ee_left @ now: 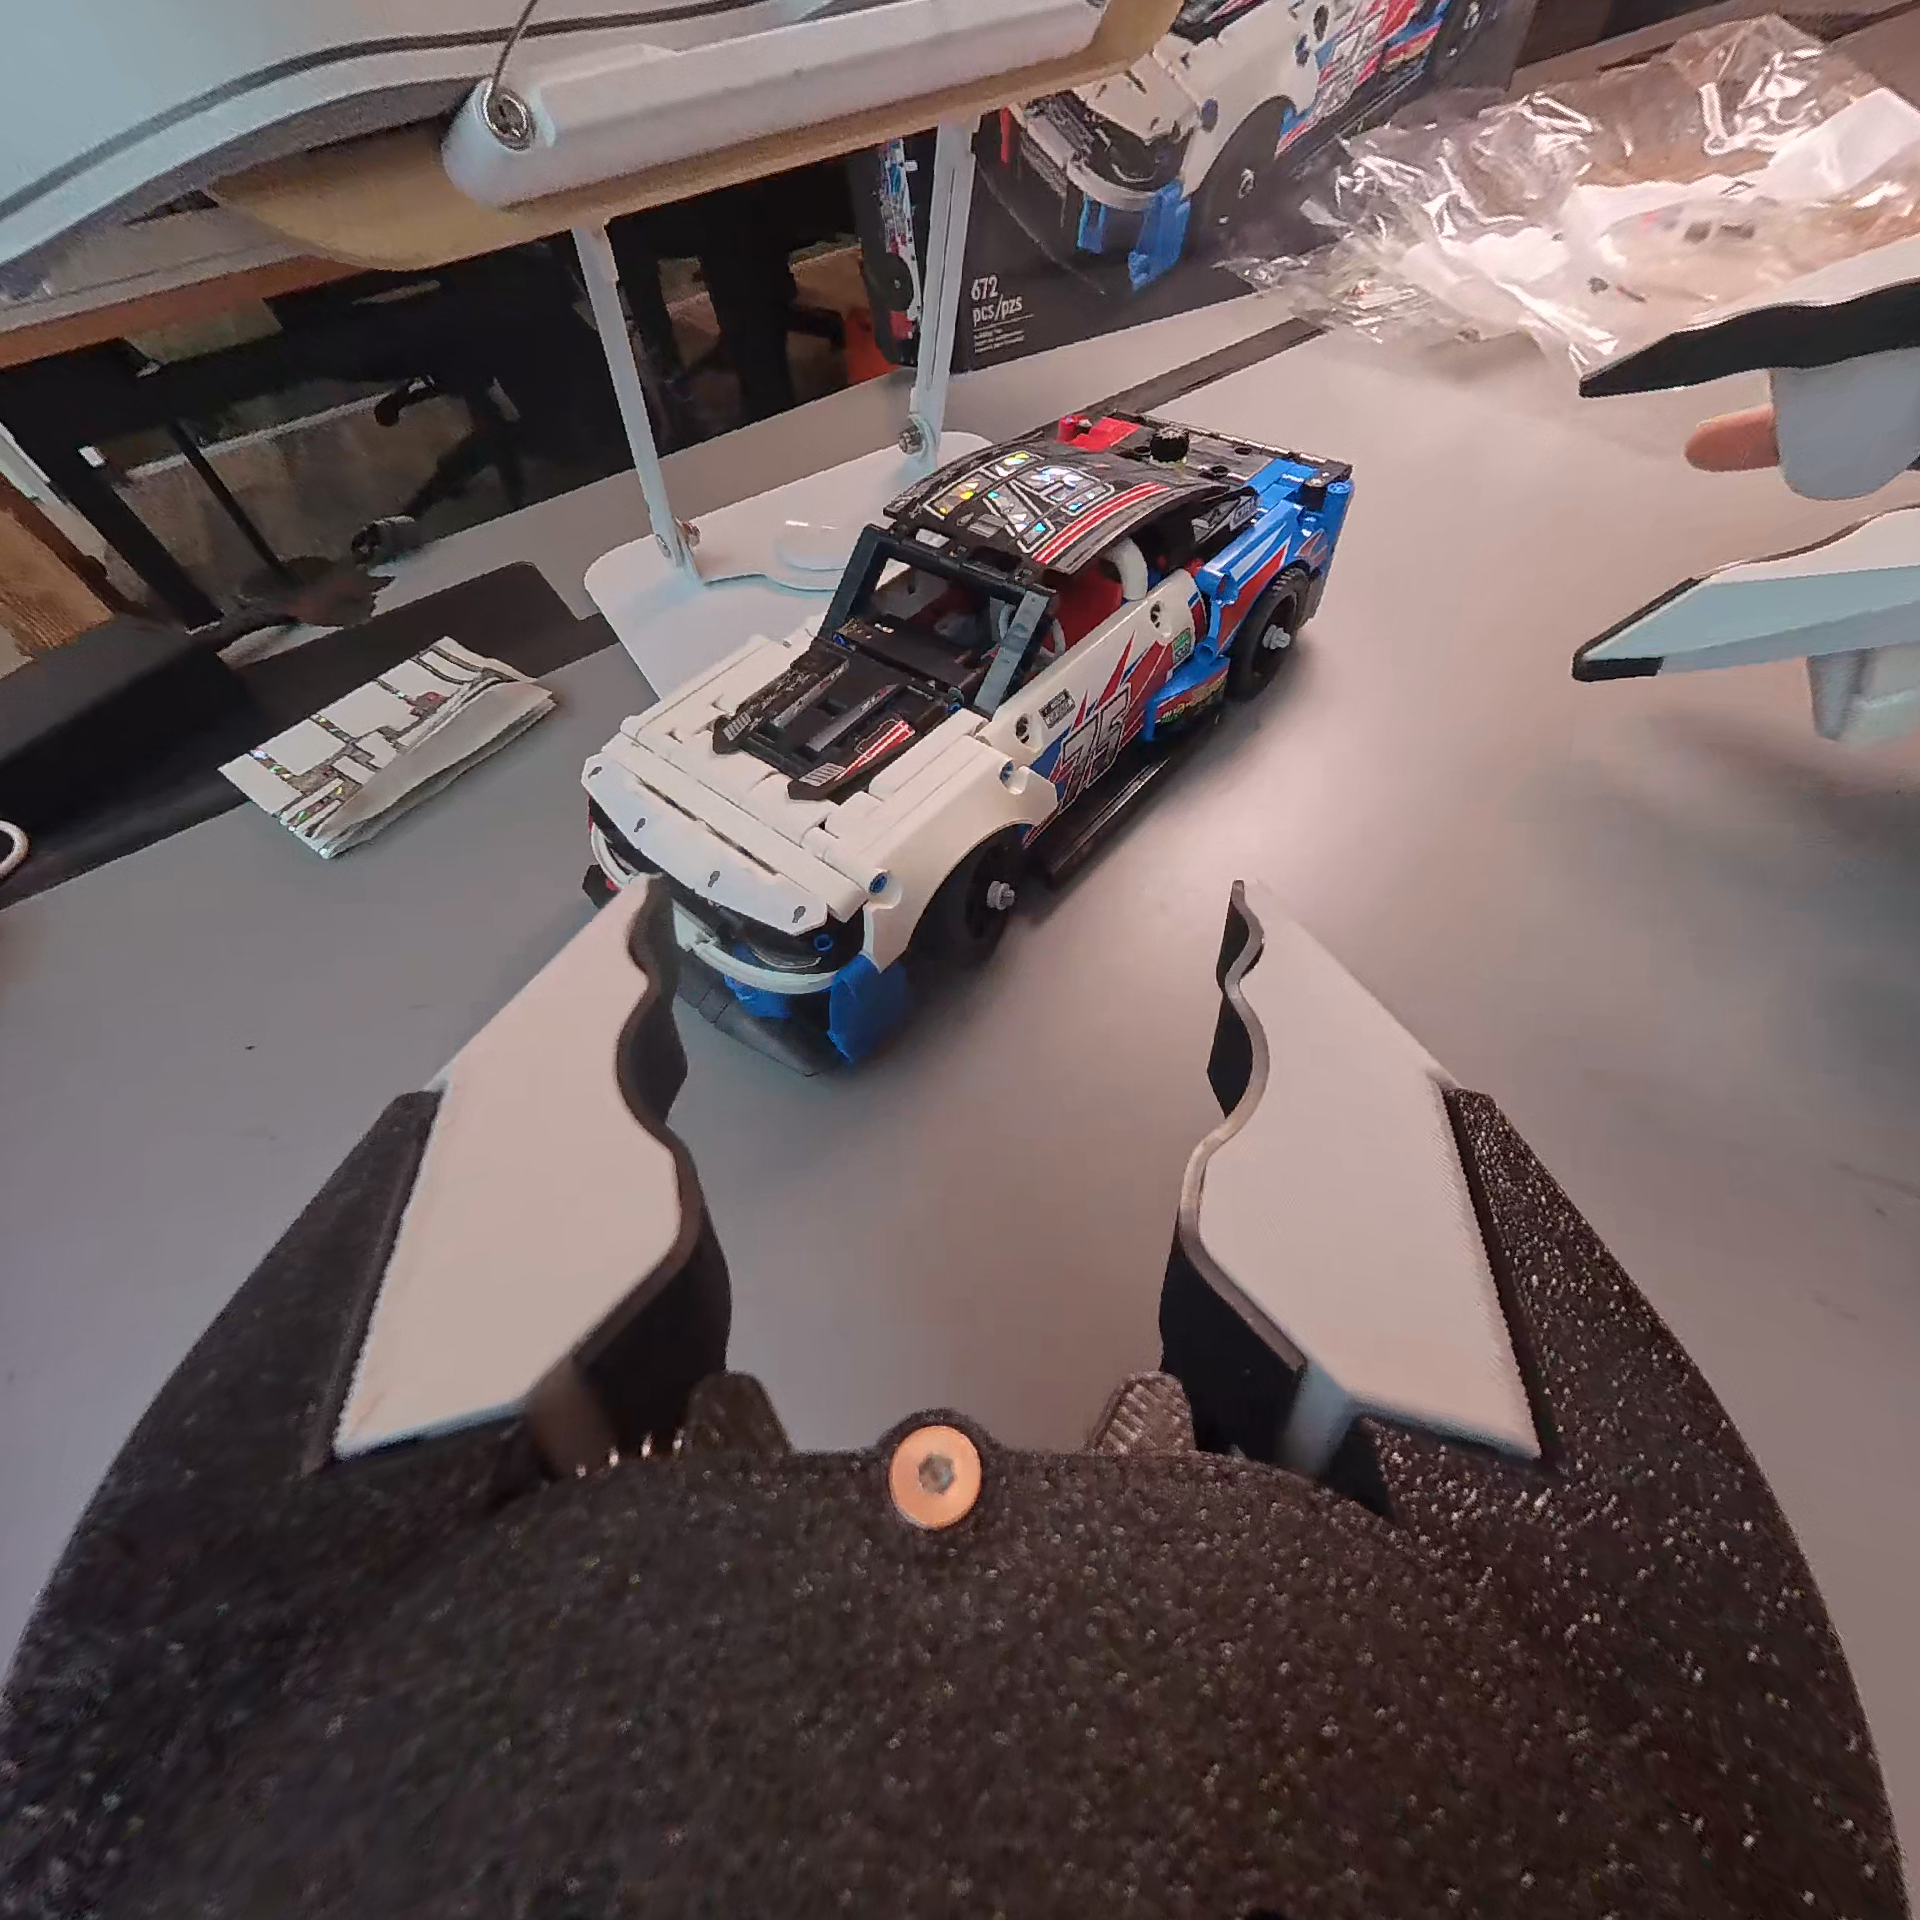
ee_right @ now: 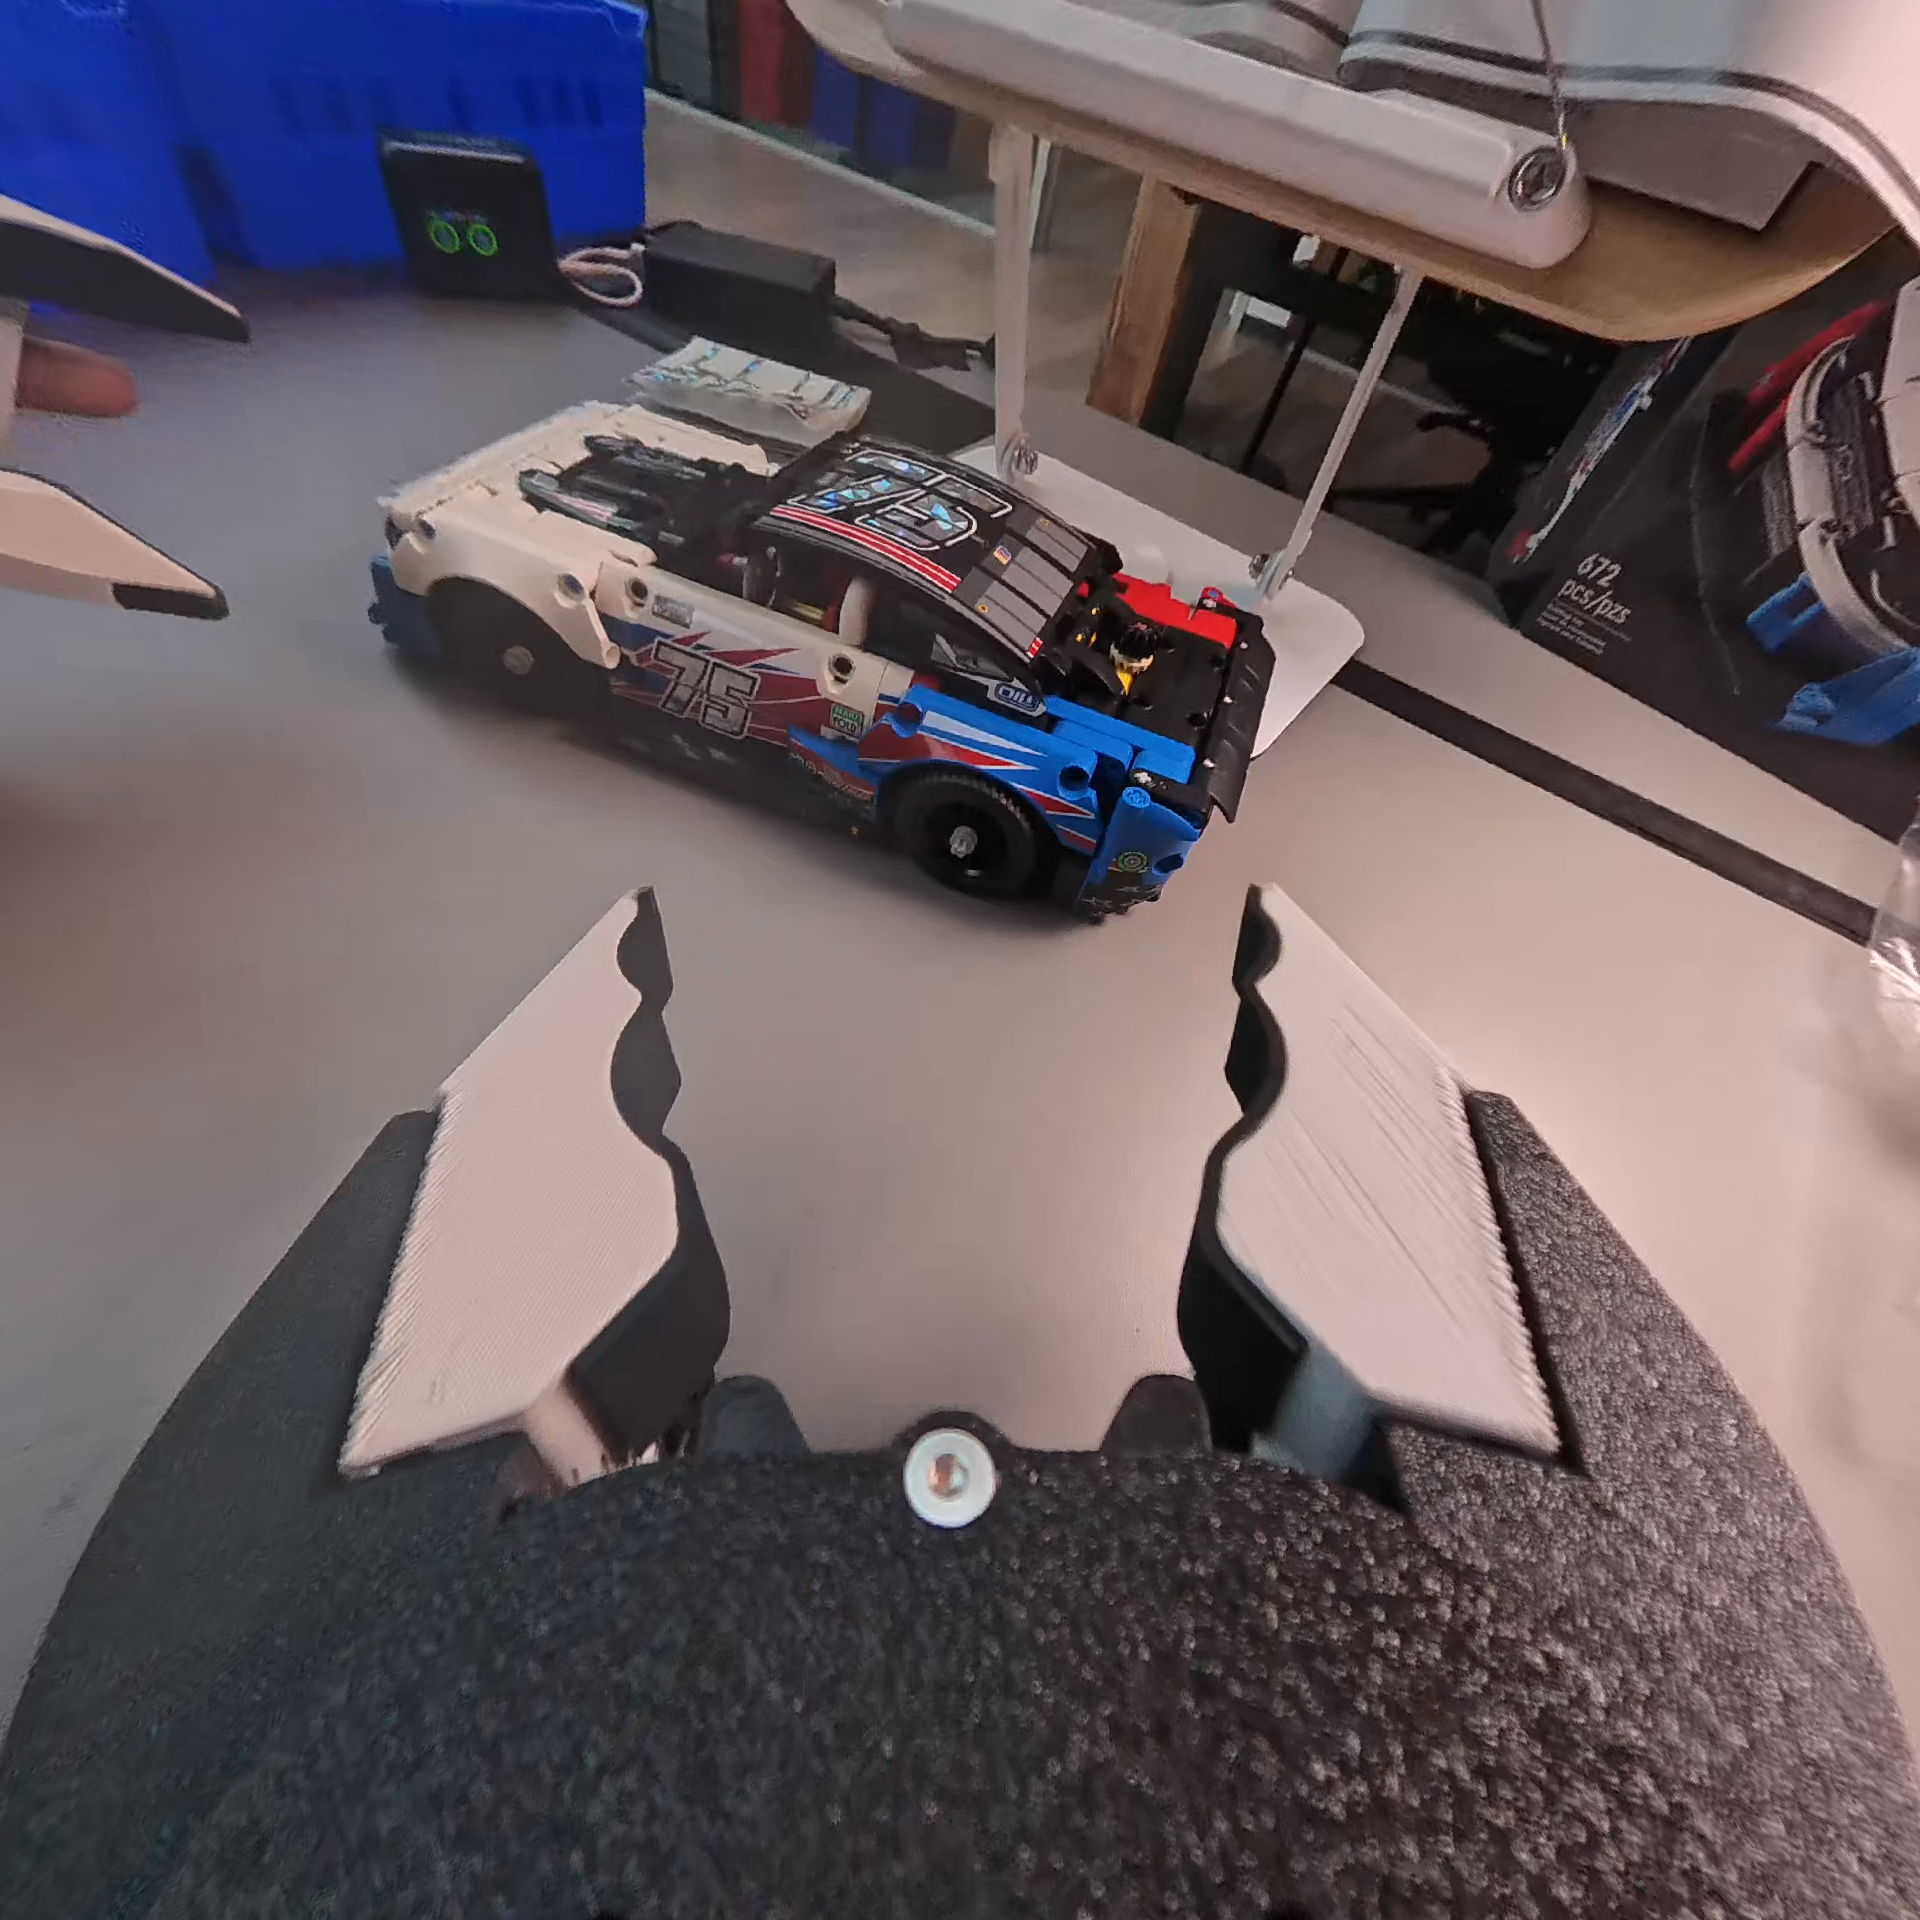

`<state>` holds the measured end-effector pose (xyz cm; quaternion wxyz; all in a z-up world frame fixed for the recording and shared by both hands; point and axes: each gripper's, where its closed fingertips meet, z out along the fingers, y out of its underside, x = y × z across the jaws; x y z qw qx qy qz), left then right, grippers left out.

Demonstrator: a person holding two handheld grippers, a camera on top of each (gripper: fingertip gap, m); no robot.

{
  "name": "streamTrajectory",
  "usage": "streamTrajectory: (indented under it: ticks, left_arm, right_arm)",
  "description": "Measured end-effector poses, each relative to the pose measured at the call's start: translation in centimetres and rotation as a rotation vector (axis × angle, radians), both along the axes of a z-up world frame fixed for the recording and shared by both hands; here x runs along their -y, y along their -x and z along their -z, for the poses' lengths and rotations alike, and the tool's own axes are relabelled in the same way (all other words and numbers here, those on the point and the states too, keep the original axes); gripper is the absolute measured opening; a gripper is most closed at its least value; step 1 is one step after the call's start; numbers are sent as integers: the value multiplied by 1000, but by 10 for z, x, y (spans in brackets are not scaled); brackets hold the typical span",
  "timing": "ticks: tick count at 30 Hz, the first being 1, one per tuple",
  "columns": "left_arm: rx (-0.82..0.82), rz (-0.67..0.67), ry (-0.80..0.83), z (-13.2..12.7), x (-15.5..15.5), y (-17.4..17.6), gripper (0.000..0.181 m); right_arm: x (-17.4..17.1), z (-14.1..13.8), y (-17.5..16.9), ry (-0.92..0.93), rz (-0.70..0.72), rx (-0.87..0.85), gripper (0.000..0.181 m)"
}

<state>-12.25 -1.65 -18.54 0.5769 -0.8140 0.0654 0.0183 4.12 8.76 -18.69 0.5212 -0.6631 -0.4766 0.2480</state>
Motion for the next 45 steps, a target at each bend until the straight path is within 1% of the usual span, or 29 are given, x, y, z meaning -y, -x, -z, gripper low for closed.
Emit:
streamTrajectory:
  ticks: [2, 5, 7, 13, 16, 22, 32, 35, 39, 41, 42, 43, 44, 45]
  left_arm:
    - [-6, 1, -1, 0, 1, -1, 100]
    - [-23, 2, -3, 1, 1, -2, 87]
    - [-34, 1, -5, 3, 1, -1, 81]
    - [-13, -8, 32, 13, -1, 4, 82]
    - [-21, -19, 20, 11, 0, 7, 81]
    - [-10, -23, 18, 10, 0, 8, 79]
    - [14, -25, 54, 15, 1, 7, 77]
    - [12, -33, 83, 19, 2, 7, 70]
    - [1, -40, 96, 21, 3, 7, 64]
    - [5, -45, 85, 18, 3, 9, 63]
    - [8, -49, 77, 17, 3, 10, 61]
    - [11, -52, 69, 15, 4, 11, 57]
    - [12, -54, 57, 12, 4, 12, 49]
    - [13, -56, 40, 9, 5, 13, 36]
  right_arm:
    - [2, 3, 1, 22, -12, 3, 108]
    - [5, -1, -1, 8, -26, -20, 96]
    - [6, -4, -2, 1, -30, -36, 91]
    - [6, -8, -5, 0, -22, -64, 87]
    - [6, -11, -7, -5, -21, -81, 84]
    - [5, -14, -7, 0, -17, -104, 83]
    - [-8, -7, -17, 72, 54, -95, 79]
    - [-9, -5, -18, 73, 60, -81, 79]
    - [-7, -6, -18, 39, 59, -69, 73]
    - [-5, -6, -17, 35, 48, -67, 66]
    - [-5, -7, -17, 30, 44, -75, 56]
    - [-3, -11, -17, 18, 33, -94, 38]
    - [-2, -15, -18, 1, 25, -117, 29]
    - [-2, -19, -19, -17, 24, -139, 19]
